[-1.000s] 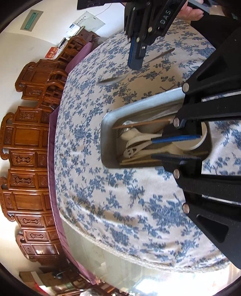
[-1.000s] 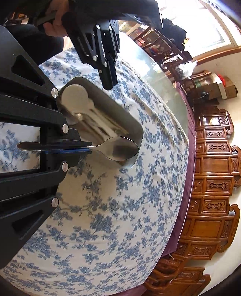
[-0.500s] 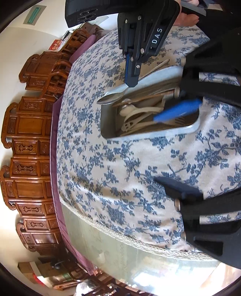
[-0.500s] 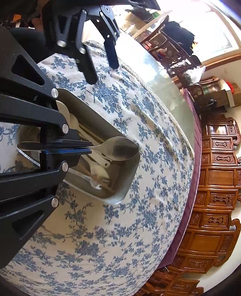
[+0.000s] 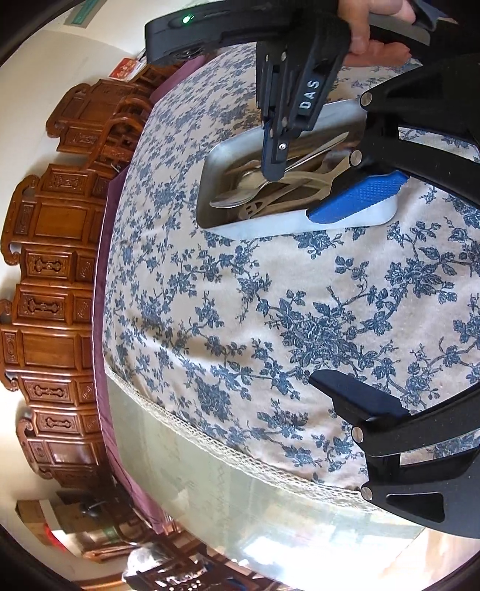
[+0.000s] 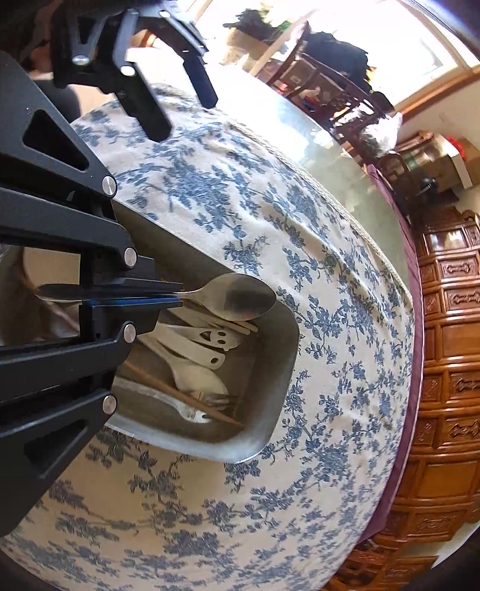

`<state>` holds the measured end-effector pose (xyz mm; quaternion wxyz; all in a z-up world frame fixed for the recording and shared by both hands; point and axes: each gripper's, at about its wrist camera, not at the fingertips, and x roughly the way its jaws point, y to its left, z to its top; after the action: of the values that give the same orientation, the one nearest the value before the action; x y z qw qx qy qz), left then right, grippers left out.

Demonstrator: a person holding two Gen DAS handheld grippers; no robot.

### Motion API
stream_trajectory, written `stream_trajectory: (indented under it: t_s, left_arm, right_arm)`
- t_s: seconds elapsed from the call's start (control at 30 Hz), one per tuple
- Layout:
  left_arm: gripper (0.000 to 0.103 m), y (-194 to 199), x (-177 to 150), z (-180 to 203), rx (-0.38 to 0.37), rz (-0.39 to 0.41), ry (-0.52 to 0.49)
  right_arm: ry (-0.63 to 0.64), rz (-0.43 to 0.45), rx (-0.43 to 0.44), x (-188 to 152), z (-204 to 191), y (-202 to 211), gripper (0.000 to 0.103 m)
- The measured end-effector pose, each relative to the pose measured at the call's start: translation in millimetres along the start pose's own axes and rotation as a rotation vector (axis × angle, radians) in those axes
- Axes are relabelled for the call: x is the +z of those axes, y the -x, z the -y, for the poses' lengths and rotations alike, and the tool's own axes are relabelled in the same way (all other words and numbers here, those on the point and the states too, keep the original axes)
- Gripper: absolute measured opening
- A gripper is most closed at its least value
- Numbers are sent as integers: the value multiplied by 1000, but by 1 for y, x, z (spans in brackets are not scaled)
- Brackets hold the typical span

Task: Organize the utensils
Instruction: 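Lower the metal spoon into the tray and open the right gripper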

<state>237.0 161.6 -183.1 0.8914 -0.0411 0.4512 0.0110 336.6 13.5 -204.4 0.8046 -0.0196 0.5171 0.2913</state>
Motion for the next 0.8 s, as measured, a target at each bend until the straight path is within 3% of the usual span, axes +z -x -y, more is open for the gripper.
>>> stream_trajectory:
  t_s: [0.33,0.47,0.57,0.8]
  left_arm:
    - [78,1,-1,1,-4,1,-5]
    - [78,2,-1,1,-4,2,-5]
    - [78,2,0,1,-4,1,-5]
    - [78,3,1,5,-6,7,-15]
  right_arm:
    - [-88,-39,-39,7,3,-26,4]
    - [-114,-38,-17,4,7,-30,3]
    - [-96,-10,6,4,4,-25,6]
    - [11,59,-44,-2,-3,-1,7]
